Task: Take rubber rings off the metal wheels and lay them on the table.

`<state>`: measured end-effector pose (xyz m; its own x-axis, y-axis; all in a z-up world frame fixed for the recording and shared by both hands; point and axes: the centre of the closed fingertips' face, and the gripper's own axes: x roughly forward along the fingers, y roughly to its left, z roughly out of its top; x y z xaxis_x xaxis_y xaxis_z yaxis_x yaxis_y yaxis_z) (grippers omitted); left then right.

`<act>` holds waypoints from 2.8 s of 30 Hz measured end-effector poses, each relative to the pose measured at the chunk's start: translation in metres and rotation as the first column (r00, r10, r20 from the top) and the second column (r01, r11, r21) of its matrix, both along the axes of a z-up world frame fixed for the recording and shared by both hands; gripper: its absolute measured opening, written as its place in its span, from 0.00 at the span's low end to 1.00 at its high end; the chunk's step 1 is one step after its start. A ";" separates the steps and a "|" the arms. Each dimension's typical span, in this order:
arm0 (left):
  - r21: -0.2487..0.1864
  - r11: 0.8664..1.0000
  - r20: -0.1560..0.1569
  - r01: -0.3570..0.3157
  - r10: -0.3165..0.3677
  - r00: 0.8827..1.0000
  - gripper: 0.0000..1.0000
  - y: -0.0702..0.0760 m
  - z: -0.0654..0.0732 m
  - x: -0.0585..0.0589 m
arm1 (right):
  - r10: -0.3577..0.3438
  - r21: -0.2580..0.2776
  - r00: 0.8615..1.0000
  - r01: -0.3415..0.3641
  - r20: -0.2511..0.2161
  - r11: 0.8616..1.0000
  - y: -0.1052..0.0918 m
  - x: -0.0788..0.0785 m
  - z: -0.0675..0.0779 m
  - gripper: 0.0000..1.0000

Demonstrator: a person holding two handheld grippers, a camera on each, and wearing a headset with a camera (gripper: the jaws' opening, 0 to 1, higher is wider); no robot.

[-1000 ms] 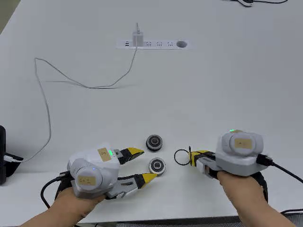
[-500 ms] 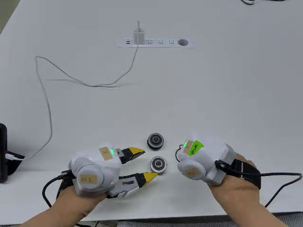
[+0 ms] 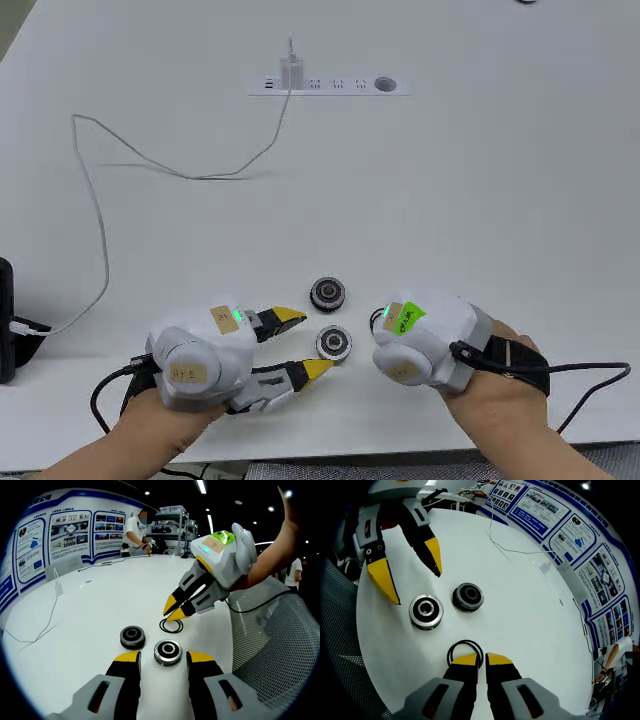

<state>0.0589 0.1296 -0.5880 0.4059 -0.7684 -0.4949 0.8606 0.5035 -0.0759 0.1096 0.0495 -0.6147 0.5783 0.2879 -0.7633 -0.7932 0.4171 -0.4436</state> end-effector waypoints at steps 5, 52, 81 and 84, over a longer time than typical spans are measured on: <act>0.001 1.000 0.000 -0.001 0.001 1.000 0.37 0.001 0.000 0.000 | -0.023 0.031 1.000 0.023 0.014 0.999 -0.002 -0.001 0.007 0.07; 0.037 0.998 0.058 -0.056 0.053 0.997 0.28 -0.002 0.007 0.047 | -0.300 0.612 0.738 0.671 -0.604 0.419 0.037 0.003 0.028 0.13; 0.116 0.992 0.033 -0.041 0.037 0.999 0.17 -0.014 -0.011 0.068 | -0.295 0.614 0.688 0.726 -0.663 0.312 0.037 0.013 0.026 0.11; 0.116 0.993 0.034 -0.034 0.030 0.999 0.16 -0.015 -0.011 0.068 | -0.296 0.613 0.686 0.727 -0.664 0.309 0.036 0.013 0.025 0.11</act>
<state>0.1271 0.1145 -0.5991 0.4462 -0.6929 -0.5664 0.8451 0.5345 0.0119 0.1230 0.0854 -0.5899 0.5880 0.6074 -0.5342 -0.2517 0.7650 0.5928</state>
